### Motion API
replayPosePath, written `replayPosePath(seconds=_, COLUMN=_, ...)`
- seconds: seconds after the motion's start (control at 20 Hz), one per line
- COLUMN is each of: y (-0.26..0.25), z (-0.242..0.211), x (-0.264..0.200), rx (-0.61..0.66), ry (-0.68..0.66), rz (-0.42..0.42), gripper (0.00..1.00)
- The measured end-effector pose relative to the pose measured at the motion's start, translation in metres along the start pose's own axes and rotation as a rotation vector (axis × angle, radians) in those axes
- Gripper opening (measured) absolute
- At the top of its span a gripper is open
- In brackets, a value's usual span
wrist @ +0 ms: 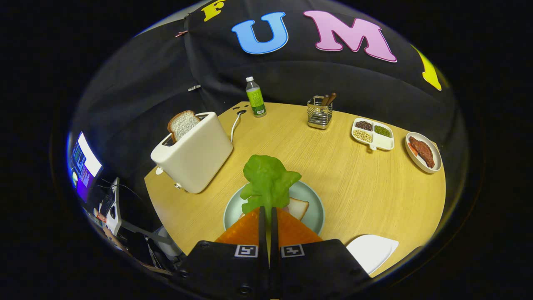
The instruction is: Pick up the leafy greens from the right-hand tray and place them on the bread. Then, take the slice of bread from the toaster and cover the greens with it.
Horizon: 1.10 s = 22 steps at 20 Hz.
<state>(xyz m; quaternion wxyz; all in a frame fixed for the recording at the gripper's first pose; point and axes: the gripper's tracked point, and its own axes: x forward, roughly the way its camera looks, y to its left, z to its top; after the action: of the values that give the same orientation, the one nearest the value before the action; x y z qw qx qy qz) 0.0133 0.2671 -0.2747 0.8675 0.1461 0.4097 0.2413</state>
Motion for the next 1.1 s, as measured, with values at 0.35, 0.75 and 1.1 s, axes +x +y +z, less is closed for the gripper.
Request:
replayPosePath(seconds=0.35, y=-0.011, z=-0.013, x=0.032, rx=0.017, ry=0.051, rz=-0.093, gripper=0.24)
replayPosePath(seconds=0.75, y=0.006, z=0.021, x=0.014, rx=0.06, ry=-0.051, rz=-0.103, gripper=0.97)
replayPosePath(seconds=1.1, y=0.066, z=0.124, x=-0.026, rx=-0.028, ry=-0.257, rz=-0.038, gripper=0.98)
